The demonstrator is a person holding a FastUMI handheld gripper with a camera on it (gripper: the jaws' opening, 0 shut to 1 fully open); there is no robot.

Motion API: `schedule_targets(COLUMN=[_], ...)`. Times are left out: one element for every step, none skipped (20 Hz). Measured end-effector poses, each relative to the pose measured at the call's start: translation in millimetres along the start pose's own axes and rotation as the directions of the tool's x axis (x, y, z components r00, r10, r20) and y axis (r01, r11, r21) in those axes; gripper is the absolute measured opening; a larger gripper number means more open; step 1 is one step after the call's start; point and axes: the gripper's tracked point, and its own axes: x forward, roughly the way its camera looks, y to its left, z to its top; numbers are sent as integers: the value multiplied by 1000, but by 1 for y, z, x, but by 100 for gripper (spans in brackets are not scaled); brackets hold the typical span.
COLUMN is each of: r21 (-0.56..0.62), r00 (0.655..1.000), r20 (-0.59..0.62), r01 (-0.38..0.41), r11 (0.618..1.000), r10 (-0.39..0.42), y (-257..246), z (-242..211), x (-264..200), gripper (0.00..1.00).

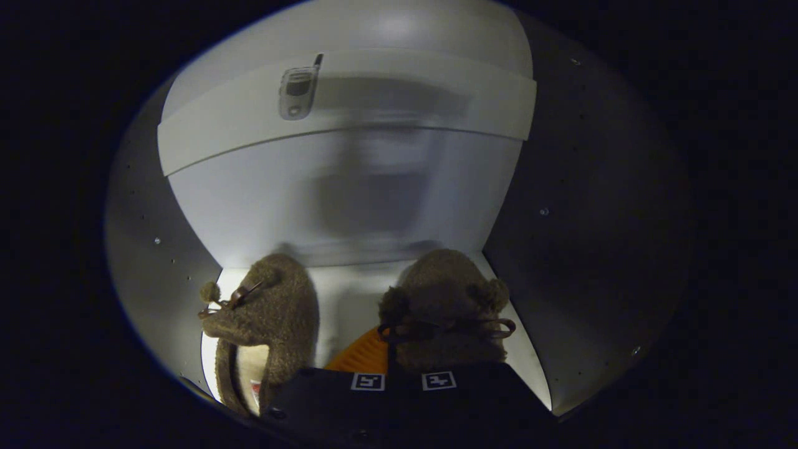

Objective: Open the shoe cabinet door, grab the shoes and put them into the shoe cabinet, then close the shoe cabinet door.

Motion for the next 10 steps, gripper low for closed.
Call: schedule_targets(r21=[12,14,14,15,11,10,13,20,31,38], r00=[1000,1000,1000,999,999,999,999,999,999,998], r20=[1,-4,-9,-7,-1,11,22,34,49,67], r01=[-6,-4,-19,-34,-37,-34,-28,-25,-23,-23], r11=[1000,1000,1000,999,999,999,1000,999,999,999], r10=[6,4,19,34,37,34,28,24,22,20], y=[1,-1,4,8,10,10,10,10,11,11], z=[1,2,-2,-3,-3,-2,-1,0,2,3], x=[-3,-5,-4,-6,-13,-19,-28,-37,-47,-59], gripper=[7,14,21,30,40,49,59,68,68,72])
